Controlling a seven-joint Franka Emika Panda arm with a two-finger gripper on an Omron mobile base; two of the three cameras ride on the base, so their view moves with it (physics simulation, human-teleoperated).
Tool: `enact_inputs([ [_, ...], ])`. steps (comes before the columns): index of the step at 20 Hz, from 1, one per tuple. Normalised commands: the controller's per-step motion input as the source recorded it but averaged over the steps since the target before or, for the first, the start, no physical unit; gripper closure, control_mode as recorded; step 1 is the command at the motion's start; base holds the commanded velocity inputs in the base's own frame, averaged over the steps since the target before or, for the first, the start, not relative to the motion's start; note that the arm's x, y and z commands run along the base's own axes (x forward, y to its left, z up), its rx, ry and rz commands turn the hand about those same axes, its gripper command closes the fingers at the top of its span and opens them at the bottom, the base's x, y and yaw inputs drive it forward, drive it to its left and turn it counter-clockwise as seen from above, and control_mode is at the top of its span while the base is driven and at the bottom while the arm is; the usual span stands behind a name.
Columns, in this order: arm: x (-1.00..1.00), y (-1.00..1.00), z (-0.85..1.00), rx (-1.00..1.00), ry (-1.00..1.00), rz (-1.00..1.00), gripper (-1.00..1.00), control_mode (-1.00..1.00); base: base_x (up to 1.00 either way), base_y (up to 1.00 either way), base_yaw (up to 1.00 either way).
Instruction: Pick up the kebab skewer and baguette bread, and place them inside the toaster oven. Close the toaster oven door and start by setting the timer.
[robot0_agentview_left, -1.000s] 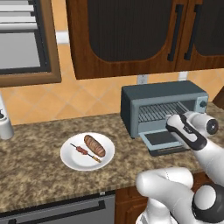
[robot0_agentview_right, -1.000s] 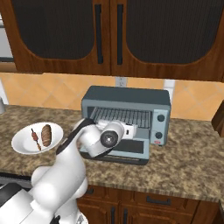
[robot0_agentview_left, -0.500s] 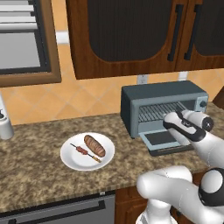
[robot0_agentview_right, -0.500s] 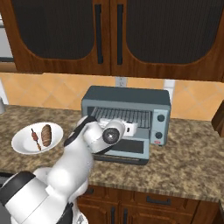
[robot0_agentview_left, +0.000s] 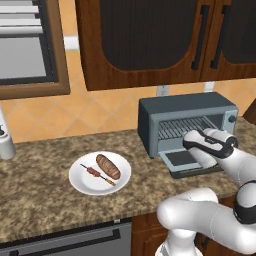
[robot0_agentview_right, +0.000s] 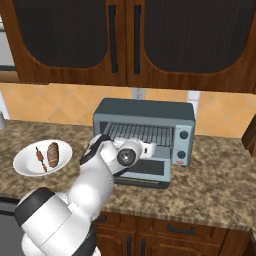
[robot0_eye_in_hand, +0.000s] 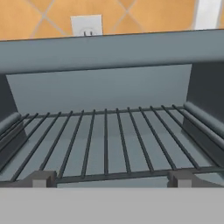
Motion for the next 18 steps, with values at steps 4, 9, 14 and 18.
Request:
enact_inputs([
  [4, 0.19, 0.00, 0.00, 0.00, 0.00, 0.00, -1.00, -1.00, 0.00, 0.00, 0.00],
  [9, 0.22, 0.01, 0.00, 0.00, 0.00, 0.00, -1.00, -1.00, 0.00, 0.00, 0.00],
  [14, 0.13, 0.06, -0.02, 0.00, 0.10, 0.00, -1.00, -1.00, 0.00, 0.00, 0.00],
  [18, 0.11, 0.00, -0.02, 0.00, 0.01, 0.00, -1.00, -1.00, 0.00, 0.00, 0.00],
])
